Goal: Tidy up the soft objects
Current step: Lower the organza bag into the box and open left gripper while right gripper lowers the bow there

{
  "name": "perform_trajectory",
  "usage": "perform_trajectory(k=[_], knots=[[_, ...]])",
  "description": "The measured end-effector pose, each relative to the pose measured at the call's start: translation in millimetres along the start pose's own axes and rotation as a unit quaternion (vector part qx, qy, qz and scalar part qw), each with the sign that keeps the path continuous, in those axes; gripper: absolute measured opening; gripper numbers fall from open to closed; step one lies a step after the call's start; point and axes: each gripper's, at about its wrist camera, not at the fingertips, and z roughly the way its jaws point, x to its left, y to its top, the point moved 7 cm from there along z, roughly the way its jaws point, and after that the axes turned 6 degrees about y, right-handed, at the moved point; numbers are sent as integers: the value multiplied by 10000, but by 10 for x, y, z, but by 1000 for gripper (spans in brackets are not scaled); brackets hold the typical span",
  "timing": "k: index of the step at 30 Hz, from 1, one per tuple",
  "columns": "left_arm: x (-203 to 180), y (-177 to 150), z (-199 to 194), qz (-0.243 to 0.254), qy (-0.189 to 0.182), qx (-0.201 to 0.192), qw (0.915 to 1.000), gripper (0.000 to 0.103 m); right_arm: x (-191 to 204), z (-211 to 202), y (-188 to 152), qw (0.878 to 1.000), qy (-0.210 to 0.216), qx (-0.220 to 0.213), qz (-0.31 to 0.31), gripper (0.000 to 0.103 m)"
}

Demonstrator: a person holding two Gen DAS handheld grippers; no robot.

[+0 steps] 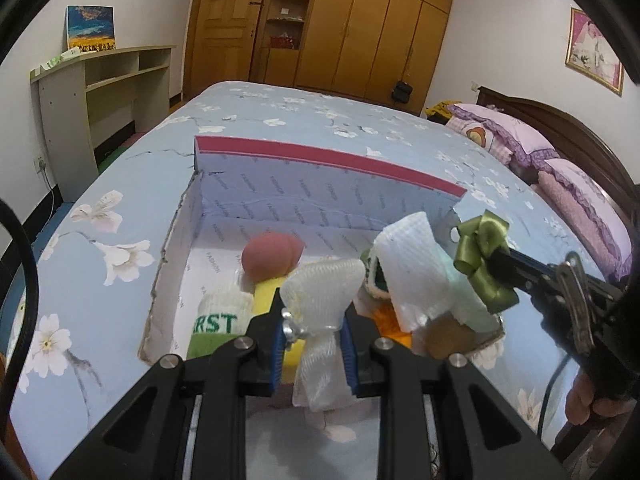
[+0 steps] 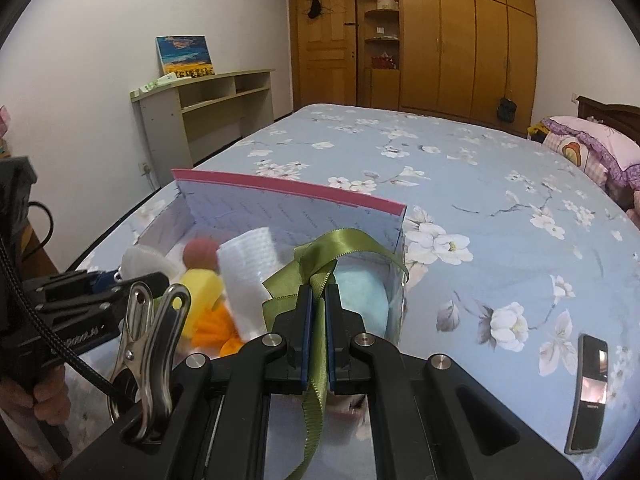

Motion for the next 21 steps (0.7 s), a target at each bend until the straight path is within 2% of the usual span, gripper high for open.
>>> perform_trajectory(k=[8,21], knots=[[42,3,177,-40,67,19,10000,25,-64,302,116,10000,-8,37,62,7],[43,-58,345,-50,115,155,9998,25,-208,607,54,9994,-125,260,167,7]])
